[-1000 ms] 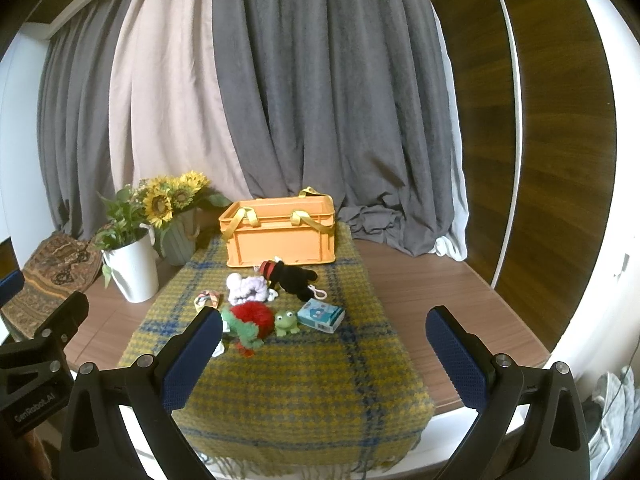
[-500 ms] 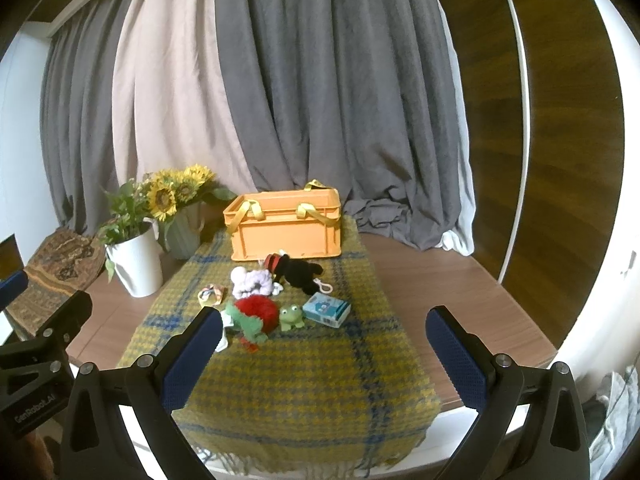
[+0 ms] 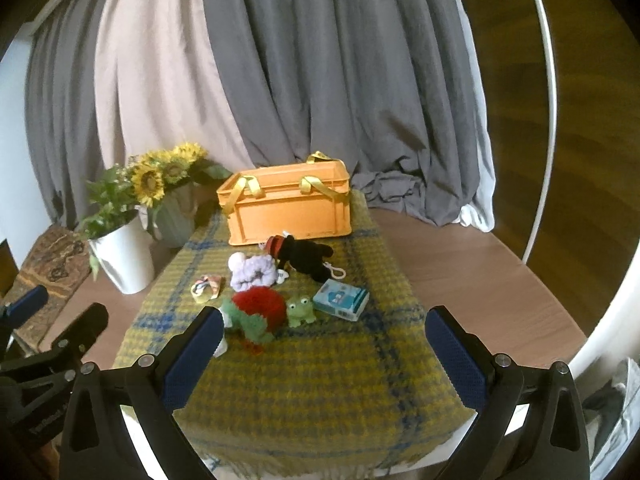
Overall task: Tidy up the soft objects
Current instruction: 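Grasp the white tissue with the left tool while the right tool grasps the green frog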
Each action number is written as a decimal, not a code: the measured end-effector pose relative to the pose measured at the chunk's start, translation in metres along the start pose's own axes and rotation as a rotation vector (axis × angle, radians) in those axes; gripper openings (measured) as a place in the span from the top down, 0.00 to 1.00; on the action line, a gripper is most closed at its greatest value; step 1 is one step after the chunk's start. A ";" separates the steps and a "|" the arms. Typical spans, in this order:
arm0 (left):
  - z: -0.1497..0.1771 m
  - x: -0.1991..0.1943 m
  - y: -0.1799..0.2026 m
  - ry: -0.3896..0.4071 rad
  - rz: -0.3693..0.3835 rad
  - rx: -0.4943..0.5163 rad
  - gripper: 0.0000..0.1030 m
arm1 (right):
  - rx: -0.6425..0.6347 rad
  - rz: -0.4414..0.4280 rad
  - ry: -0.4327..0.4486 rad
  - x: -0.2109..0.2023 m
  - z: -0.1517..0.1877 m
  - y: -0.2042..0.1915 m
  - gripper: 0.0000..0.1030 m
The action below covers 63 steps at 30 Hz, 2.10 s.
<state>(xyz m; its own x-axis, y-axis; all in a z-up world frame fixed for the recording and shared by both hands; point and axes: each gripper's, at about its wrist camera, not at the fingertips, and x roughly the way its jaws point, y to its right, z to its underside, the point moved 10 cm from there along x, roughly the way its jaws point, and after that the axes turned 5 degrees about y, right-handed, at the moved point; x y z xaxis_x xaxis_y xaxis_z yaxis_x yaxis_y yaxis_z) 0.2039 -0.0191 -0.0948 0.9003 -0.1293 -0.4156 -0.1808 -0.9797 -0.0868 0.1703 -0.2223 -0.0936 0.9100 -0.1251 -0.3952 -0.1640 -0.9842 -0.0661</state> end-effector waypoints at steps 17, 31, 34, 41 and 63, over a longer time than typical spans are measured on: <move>0.044 0.109 0.018 -0.253 0.137 0.063 0.35 | 0.018 0.016 -0.245 0.127 0.036 -0.016 0.31; 0.097 0.153 0.036 -0.440 0.043 -0.018 0.48 | -0.084 -0.136 -0.379 0.193 0.069 -0.023 0.45; 0.102 0.158 0.038 -0.457 0.034 -0.027 0.52 | -0.094 -0.158 -0.395 0.200 0.074 -0.025 0.47; 0.108 0.172 0.040 -0.455 0.013 -0.050 0.61 | -0.132 -0.198 -0.407 0.209 0.082 -0.031 0.49; 0.067 0.177 0.016 -0.311 -0.047 -0.087 0.95 | -0.160 -0.206 -0.358 0.213 0.066 -0.041 0.60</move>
<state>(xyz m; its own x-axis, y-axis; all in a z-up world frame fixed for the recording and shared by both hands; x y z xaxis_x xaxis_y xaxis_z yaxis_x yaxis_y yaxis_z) 0.3336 -0.0471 -0.2307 0.7404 -0.0436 -0.6707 -0.0951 -0.9947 -0.0403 0.3461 -0.2005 -0.2353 0.7240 0.0991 -0.6827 0.0938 -0.9946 -0.0450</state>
